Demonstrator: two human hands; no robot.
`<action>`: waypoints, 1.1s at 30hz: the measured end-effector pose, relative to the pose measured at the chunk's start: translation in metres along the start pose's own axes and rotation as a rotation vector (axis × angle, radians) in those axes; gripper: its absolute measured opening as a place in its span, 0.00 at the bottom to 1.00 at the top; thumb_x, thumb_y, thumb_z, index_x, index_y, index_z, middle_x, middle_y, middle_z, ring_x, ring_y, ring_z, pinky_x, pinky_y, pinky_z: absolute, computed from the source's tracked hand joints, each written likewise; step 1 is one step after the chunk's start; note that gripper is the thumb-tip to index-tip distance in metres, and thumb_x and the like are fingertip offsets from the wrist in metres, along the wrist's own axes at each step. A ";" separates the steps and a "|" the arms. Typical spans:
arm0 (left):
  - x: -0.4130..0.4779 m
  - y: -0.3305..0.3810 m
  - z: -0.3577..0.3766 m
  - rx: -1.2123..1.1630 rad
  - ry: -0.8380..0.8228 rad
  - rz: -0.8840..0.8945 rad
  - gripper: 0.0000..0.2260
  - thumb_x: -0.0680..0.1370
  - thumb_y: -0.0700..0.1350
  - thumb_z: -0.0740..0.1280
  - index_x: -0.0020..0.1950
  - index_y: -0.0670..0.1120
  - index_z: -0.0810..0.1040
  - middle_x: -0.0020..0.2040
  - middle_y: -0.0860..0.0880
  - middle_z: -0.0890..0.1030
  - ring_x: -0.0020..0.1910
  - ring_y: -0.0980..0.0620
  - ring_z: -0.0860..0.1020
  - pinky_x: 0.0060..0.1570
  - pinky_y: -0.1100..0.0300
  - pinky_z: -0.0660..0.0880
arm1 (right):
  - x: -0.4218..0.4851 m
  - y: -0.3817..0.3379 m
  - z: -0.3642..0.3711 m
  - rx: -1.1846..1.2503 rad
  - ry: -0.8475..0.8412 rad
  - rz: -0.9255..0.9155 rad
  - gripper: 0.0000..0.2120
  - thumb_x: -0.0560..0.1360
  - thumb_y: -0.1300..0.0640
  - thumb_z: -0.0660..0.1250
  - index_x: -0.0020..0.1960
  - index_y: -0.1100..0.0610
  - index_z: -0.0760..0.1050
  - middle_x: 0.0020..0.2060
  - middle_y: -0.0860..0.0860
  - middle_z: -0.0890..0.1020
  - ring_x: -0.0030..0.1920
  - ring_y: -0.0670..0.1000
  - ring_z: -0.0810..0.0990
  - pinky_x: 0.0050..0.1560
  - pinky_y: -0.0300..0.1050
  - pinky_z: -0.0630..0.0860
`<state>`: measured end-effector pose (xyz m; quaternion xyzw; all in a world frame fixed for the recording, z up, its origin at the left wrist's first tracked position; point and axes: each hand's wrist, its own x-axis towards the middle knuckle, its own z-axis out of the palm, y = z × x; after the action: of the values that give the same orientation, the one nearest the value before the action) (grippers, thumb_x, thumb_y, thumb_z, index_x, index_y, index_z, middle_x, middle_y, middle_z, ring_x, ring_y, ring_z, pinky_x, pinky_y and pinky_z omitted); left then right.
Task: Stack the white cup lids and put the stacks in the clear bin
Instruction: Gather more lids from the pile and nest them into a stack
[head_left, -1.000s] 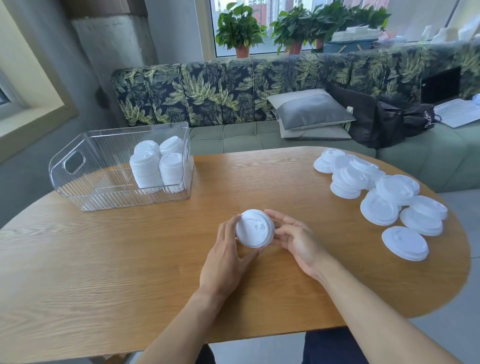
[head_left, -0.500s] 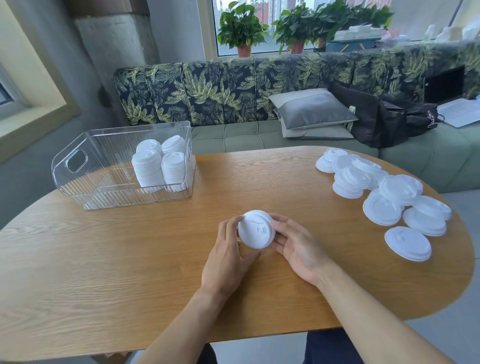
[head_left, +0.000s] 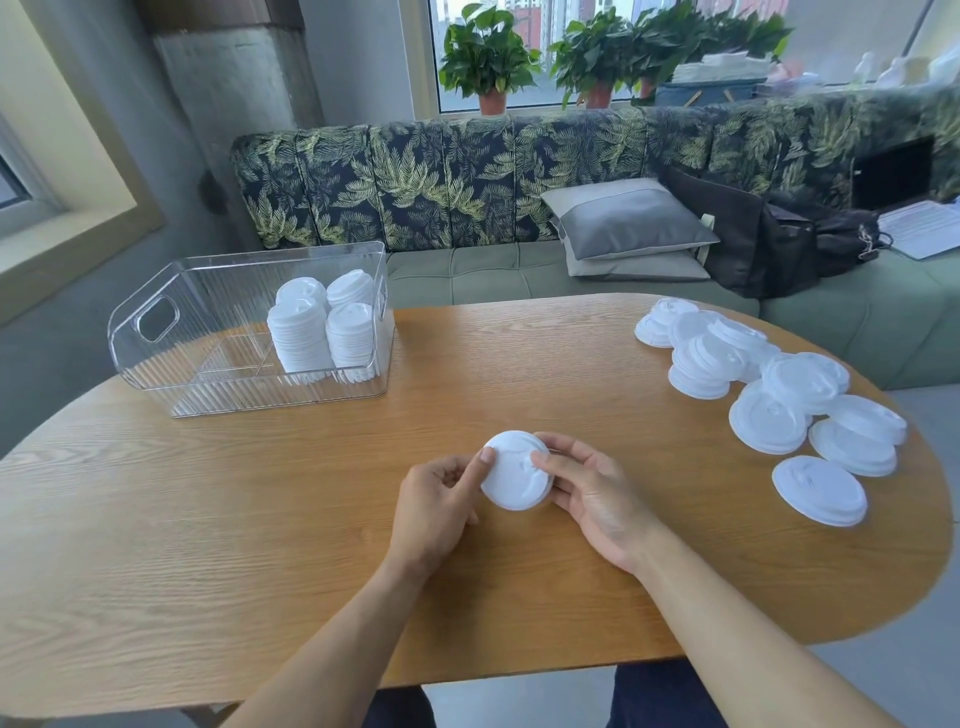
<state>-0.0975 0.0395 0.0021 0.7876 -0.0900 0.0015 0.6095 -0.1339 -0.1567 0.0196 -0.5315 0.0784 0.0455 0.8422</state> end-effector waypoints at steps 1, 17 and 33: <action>0.001 -0.001 0.000 -0.003 -0.003 -0.006 0.16 0.79 0.64 0.69 0.46 0.54 0.88 0.25 0.54 0.79 0.24 0.58 0.75 0.28 0.68 0.69 | 0.000 0.000 0.001 0.005 0.004 -0.001 0.23 0.70 0.55 0.77 0.63 0.60 0.80 0.55 0.57 0.87 0.54 0.52 0.85 0.55 0.46 0.80; -0.002 0.000 0.001 -0.032 0.000 0.039 0.10 0.79 0.64 0.69 0.50 0.61 0.83 0.39 0.54 0.85 0.31 0.58 0.77 0.32 0.59 0.76 | 0.001 0.010 0.008 -0.197 0.031 -0.084 0.23 0.71 0.48 0.77 0.62 0.57 0.81 0.52 0.55 0.88 0.53 0.53 0.87 0.54 0.46 0.83; -0.004 -0.001 0.005 0.066 -0.027 0.061 0.20 0.76 0.69 0.65 0.52 0.56 0.84 0.40 0.57 0.85 0.33 0.60 0.78 0.40 0.57 0.76 | 0.004 0.009 0.007 -0.060 0.113 -0.059 0.20 0.74 0.52 0.75 0.62 0.60 0.82 0.55 0.58 0.87 0.56 0.53 0.86 0.57 0.47 0.81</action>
<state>-0.1016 0.0355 -0.0010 0.8041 -0.1223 0.0126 0.5816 -0.1311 -0.1462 0.0142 -0.5603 0.1089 -0.0069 0.8211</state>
